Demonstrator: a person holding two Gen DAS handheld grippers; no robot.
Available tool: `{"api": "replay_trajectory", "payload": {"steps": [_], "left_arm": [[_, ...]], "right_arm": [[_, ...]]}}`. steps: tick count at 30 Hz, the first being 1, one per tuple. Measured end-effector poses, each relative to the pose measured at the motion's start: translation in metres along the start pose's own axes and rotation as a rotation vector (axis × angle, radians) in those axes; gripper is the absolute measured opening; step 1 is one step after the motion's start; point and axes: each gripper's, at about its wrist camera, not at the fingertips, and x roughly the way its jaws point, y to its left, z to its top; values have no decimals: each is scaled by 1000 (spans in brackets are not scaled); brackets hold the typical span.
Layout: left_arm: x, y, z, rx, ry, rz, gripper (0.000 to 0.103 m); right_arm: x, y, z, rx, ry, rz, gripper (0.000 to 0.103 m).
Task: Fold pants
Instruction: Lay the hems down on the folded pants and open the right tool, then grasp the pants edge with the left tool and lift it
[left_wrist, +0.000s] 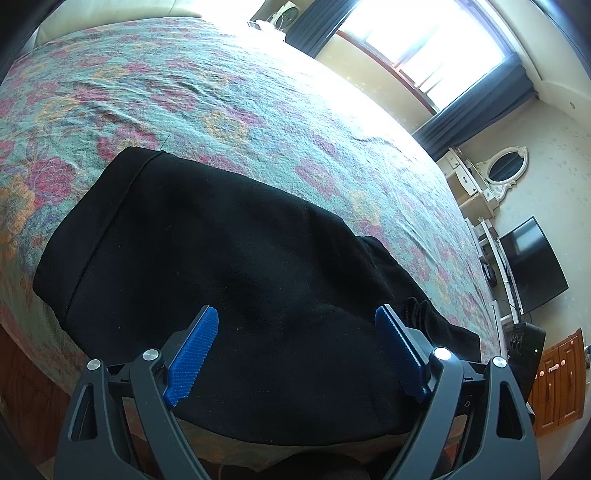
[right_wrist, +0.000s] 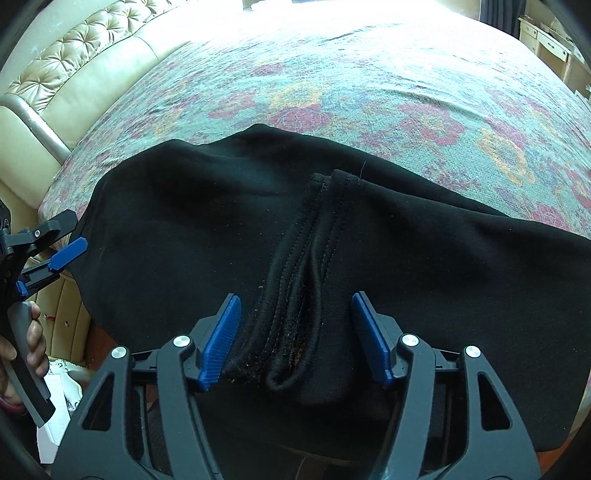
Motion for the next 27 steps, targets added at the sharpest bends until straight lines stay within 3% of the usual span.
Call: {"api": "replay_trajectory", "payload": {"steps": [11, 19, 23, 27], "left_arm": [[3, 10, 1, -16, 5, 15, 86], [2, 19, 4, -26, 3, 17, 86], [-16, 47, 16, -59, -25, 5, 86], [-41, 100, 34, -134, -60, -3, 86]], "right_arm": [[3, 21, -9, -41, -13, 16, 73], [-1, 14, -7, 12, -44, 133, 78], [-13, -7, -7, 107, -83, 244, 78], [-21, -22, -13, 147, -93, 277, 78]]}}
